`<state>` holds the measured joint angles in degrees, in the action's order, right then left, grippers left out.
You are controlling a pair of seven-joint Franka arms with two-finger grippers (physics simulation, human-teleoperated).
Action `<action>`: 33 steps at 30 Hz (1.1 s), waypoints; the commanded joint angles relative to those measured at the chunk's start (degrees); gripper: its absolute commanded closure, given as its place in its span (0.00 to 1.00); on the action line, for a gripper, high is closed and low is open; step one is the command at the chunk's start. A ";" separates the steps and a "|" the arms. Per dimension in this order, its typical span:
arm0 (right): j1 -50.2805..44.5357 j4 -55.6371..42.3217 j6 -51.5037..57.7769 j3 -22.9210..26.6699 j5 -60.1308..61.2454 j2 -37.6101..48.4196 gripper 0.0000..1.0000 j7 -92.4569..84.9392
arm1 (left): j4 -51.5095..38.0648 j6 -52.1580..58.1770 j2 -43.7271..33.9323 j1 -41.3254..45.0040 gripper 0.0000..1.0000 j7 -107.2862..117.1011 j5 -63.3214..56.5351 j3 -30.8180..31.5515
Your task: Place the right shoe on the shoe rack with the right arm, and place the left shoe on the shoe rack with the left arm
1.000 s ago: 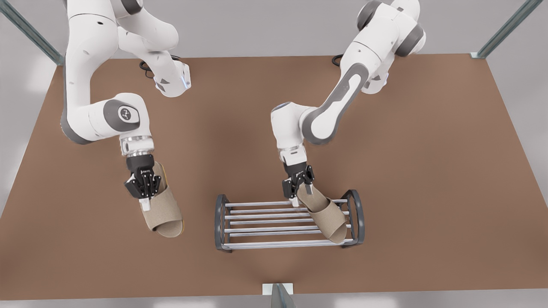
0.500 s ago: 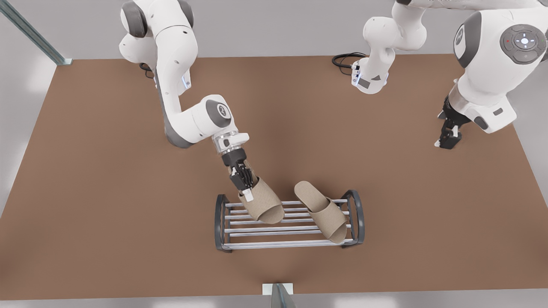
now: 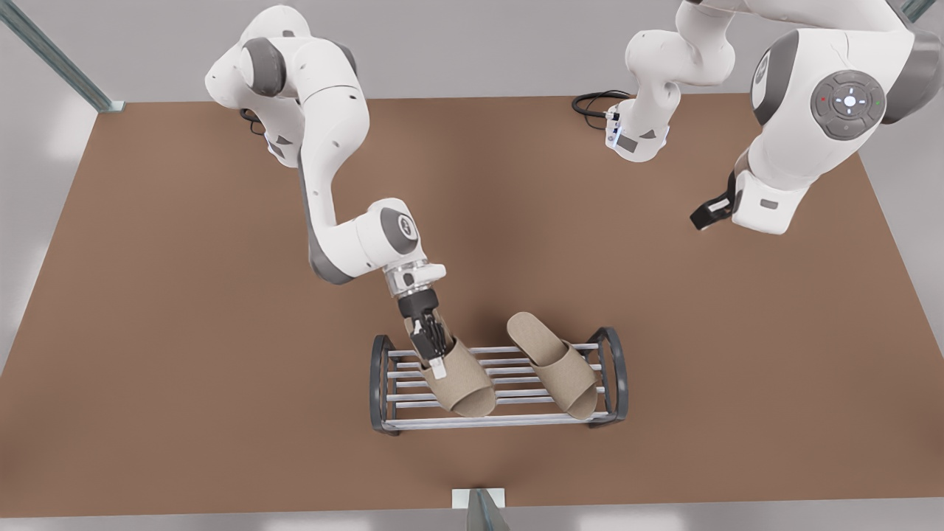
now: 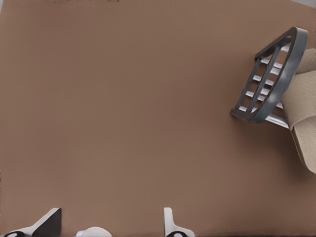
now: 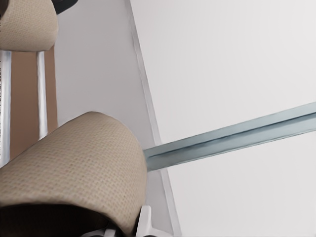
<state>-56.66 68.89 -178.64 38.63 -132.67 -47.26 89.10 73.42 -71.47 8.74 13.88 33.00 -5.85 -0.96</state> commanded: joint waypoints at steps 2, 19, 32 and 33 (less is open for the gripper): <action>0.05 -0.43 4.44 -0.05 1.28 -2.05 0.79 -0.51 | -0.03 0.19 0.05 0.00 0.00 -31.77 -0.03 0.00; 0.49 -0.25 12.17 -0.67 1.63 -6.00 0.00 -2.53 | 0.05 0.72 0.57 0.00 0.00 -31.07 -0.21 0.00; -0.56 1.95 11.82 -0.75 1.45 -5.21 0.00 -2.53 | 0.05 1.60 0.57 0.00 0.00 -30.01 -0.30 -0.09; -0.56 2.65 11.64 -0.75 1.37 -4.69 0.00 -2.44 | 0.05 1.60 0.57 0.00 0.00 -30.01 -0.30 -0.09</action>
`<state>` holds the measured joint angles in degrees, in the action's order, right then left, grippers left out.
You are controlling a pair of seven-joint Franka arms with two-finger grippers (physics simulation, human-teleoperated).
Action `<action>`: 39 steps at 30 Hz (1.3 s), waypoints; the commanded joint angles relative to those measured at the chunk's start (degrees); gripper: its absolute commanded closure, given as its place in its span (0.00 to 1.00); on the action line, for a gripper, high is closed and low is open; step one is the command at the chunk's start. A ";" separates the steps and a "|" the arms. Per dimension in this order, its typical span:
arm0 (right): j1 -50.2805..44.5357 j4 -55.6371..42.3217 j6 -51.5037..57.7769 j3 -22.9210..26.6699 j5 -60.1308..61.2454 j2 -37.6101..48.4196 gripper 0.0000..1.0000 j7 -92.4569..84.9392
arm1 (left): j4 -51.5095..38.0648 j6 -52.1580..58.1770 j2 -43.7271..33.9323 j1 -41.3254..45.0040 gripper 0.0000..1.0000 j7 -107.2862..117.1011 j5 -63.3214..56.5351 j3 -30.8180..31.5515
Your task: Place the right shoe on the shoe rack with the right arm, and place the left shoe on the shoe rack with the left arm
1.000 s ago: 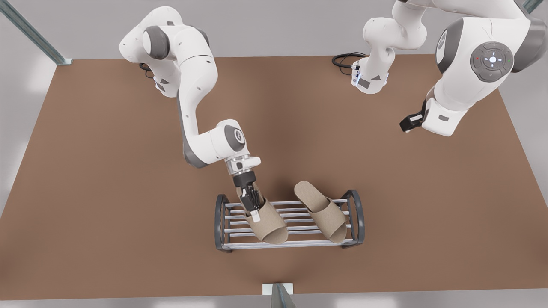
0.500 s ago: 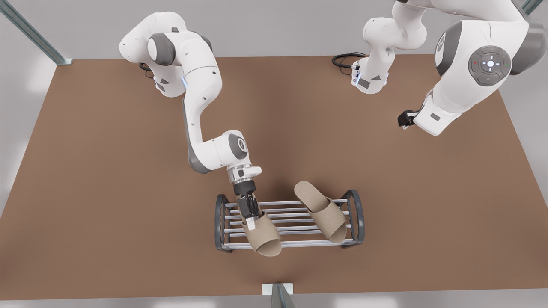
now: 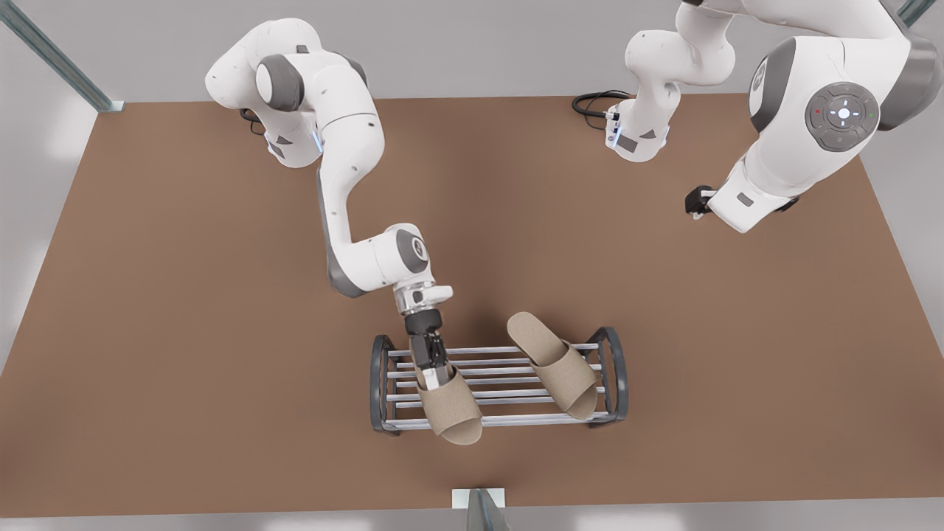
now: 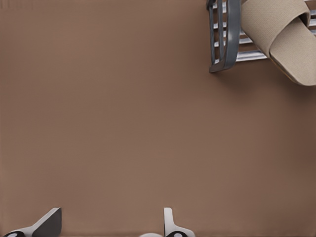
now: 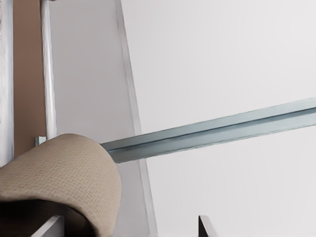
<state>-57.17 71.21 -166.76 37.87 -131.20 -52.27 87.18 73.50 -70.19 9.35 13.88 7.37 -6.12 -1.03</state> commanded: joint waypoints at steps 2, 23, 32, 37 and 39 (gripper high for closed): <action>-0.05 1.03 -0.41 0.01 -0.11 0.59 0.00 -0.52 | -0.02 0.32 -0.12 0.00 0.00 -4.38 -0.03 -0.03; 1.70 25.29 -11.59 3.62 29.31 37.41 0.00 0.39 | 1.21 0.14 -1.79 0.00 0.00 -4.65 0.05 0.06; 13.92 19.49 78.77 2.91 131.46 46.64 0.00 -97.73 | 1.29 0.14 -1.97 0.00 0.00 -4.74 0.06 0.06; 49.43 19.49 75.18 -31.36 130.41 48.14 0.00 -95.62 | 1.29 0.23 -2.14 0.00 0.00 -4.82 0.06 0.06; 48.82 18.79 72.10 -31.36 130.76 46.47 0.00 -95.53 | 1.29 0.23 -2.32 0.00 0.00 -4.74 0.06 0.06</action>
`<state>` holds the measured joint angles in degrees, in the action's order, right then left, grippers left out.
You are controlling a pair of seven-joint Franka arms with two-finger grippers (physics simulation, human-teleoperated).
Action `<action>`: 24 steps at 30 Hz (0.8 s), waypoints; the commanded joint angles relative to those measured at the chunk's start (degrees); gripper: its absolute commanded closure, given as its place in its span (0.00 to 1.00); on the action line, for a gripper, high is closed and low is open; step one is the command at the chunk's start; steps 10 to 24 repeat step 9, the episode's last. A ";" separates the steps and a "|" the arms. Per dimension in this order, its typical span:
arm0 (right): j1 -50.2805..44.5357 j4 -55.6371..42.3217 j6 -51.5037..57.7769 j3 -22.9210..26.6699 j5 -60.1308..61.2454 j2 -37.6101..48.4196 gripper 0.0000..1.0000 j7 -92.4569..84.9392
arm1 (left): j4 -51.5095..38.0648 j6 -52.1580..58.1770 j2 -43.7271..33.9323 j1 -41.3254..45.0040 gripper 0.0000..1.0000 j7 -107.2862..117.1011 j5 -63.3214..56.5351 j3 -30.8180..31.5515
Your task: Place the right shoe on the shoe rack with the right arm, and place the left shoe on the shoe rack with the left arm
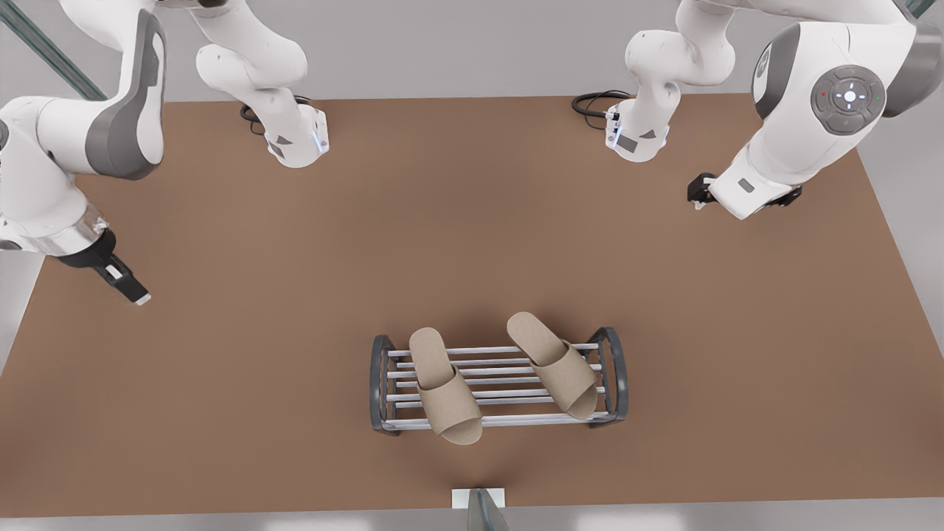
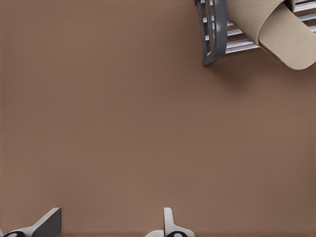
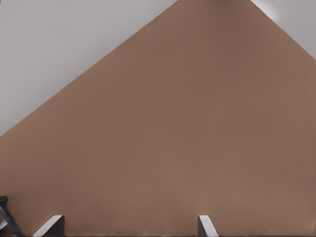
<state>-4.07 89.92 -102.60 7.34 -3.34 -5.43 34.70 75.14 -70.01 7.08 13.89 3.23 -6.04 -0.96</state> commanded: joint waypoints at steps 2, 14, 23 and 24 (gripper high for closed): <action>-5.07 -3.96 7.94 -0.75 2.81 -2.83 0.00 -43.23 | 1.67 0.05 -1.01 -0.01 0.00 -0.42 -0.03 0.00; -5.07 -5.54 7.76 -0.75 2.64 -3.62 0.00 -43.49 | 3.34 -0.30 -1.80 -0.01 0.00 -0.42 -0.12 -0.01; -5.07 -5.54 7.76 -0.75 2.64 -3.62 0.00 -43.49 | 3.34 -0.30 -1.80 -0.01 0.00 -0.42 -0.12 -0.01; -5.07 -5.54 7.76 -0.75 2.64 -3.62 0.00 -43.49 | 3.34 -0.30 -1.80 -0.01 0.00 -0.42 -0.12 -0.01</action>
